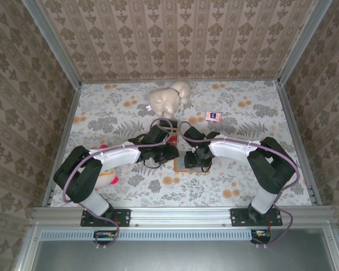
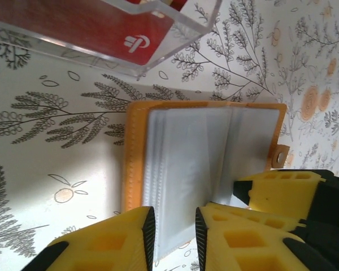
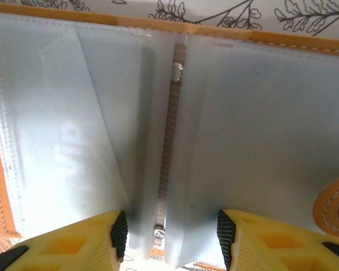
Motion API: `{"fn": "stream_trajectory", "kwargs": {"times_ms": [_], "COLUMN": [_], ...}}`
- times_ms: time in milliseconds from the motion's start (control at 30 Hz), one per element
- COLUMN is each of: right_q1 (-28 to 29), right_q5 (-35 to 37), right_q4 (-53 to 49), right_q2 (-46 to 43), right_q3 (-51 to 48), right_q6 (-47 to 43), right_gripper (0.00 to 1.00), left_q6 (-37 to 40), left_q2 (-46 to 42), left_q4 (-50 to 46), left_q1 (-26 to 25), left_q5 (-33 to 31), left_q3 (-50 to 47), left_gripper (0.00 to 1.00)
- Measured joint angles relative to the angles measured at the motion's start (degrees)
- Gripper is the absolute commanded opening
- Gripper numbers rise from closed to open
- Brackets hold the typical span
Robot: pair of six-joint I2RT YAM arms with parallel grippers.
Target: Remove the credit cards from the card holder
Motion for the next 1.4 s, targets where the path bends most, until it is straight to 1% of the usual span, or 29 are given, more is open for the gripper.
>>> {"fn": "stream_trajectory", "kwargs": {"times_ms": [133, 400, 600, 900, 1267, 1400], "right_q1": [0.0, -0.3, -0.7, -1.1, -3.1, -4.1], "right_q5": [0.7, 0.8, 0.6, 0.1, -3.9, -5.7], "right_q4": [-0.5, -0.5, 0.4, 1.9, 7.0, 9.3], "right_q2": [0.4, 0.5, -0.1, -1.1, -4.3, -5.5], "right_q3": [0.2, 0.1, -0.9, -2.3, -6.4, -7.7], "right_q6": [0.0, -0.1, -0.2, -0.2, -0.2, 0.0], "right_gripper": [0.42, 0.42, 0.39, 0.36, 0.35, 0.33], "left_q6": [0.0, 0.0, 0.0, 0.0, 0.0, -0.3], "left_q2": [0.8, 4.7, 7.0, 8.0, 9.3, 9.5], "left_q4": [1.1, 1.4, 1.2, 0.8, 0.8, 1.1], "left_q1": [0.0, -0.9, -1.6, -2.0, -2.7, -2.7], "left_q5": [0.9, 1.8, 1.8, 1.8, 2.7, 2.9], "left_q3": [0.0, 1.7, 3.8, 4.6, 5.2, 5.1], "left_gripper": [0.25, 0.26, 0.28, 0.28, 0.3, 0.3]}}
